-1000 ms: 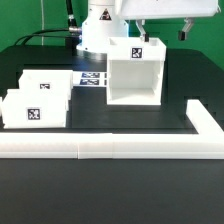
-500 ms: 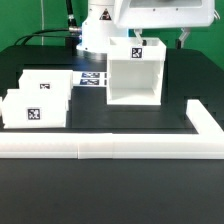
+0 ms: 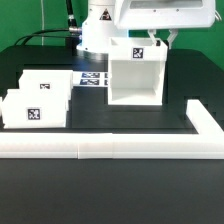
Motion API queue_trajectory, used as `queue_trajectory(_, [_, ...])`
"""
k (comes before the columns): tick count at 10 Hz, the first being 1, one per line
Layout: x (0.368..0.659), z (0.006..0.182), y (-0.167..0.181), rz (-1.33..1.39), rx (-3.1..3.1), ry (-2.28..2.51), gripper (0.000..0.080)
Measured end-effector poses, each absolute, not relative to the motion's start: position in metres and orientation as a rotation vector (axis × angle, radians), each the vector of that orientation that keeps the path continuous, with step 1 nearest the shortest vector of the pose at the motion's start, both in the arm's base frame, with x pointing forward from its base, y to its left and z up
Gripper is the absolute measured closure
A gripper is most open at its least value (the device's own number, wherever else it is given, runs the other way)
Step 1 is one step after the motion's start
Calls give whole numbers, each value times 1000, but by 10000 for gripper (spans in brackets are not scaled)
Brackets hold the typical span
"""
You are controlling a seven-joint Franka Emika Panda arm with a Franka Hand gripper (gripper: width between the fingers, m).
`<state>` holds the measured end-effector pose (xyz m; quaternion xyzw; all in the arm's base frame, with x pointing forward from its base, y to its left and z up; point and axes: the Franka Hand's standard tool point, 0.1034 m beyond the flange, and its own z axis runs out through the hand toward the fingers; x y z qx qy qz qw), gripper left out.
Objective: Assemble drawer
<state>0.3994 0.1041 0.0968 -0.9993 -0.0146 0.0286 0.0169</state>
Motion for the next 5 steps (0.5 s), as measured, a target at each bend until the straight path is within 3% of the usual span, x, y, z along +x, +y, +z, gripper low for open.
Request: queue_trajectory(5, [400, 97, 104, 88, -3106, -45, 763])
